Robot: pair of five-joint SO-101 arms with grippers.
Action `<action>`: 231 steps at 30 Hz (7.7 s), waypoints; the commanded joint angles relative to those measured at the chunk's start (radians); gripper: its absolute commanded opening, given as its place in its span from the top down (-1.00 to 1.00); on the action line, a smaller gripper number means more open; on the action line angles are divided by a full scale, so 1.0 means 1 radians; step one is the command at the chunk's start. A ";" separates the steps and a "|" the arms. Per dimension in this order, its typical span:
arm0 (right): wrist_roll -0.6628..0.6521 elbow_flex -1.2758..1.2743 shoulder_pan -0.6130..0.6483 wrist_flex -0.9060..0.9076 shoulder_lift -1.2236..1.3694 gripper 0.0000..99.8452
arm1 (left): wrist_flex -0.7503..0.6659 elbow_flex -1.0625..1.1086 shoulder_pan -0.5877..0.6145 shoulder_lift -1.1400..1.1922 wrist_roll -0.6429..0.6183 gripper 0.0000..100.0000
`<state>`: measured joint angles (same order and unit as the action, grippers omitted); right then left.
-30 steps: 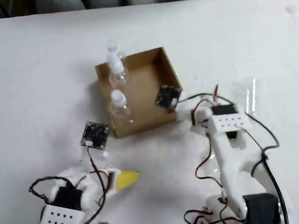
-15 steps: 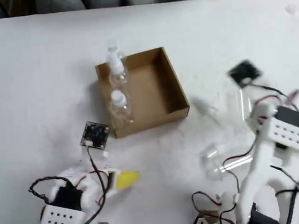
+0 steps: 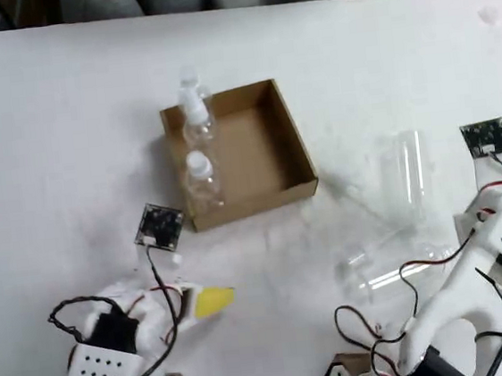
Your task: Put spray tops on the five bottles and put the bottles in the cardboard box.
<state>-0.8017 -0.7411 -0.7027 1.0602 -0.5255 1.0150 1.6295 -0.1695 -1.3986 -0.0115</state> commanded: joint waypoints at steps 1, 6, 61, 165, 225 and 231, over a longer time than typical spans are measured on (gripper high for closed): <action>0.169 0.052 0.105 -0.033 -0.022 0.52 | -0.023 -0.008 0.010 -0.019 0.008 0.19; 0.390 0.051 0.255 -0.134 -0.019 0.49 | -0.023 -0.008 0.010 -0.019 0.008 0.19; 0.331 1.599 0.387 0.665 1.017 0.97 | -0.025 -0.008 0.010 -0.019 0.012 0.19; -0.034 0.637 0.615 -0.119 0.826 0.94 | -0.025 -0.008 0.010 -0.019 0.014 0.19; 0.779 -0.342 1.705 -0.410 -0.077 0.58 | 0.241 -0.318 0.848 -0.013 0.006 0.19; 0.789 -0.236 1.678 -0.245 -0.077 0.36 | 0.327 -0.439 0.842 -0.013 0.006 0.19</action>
<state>-0.0222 -1.0710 0.9912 0.7073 -0.5746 1.2896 1.3134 0.6682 -1.3986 -0.0084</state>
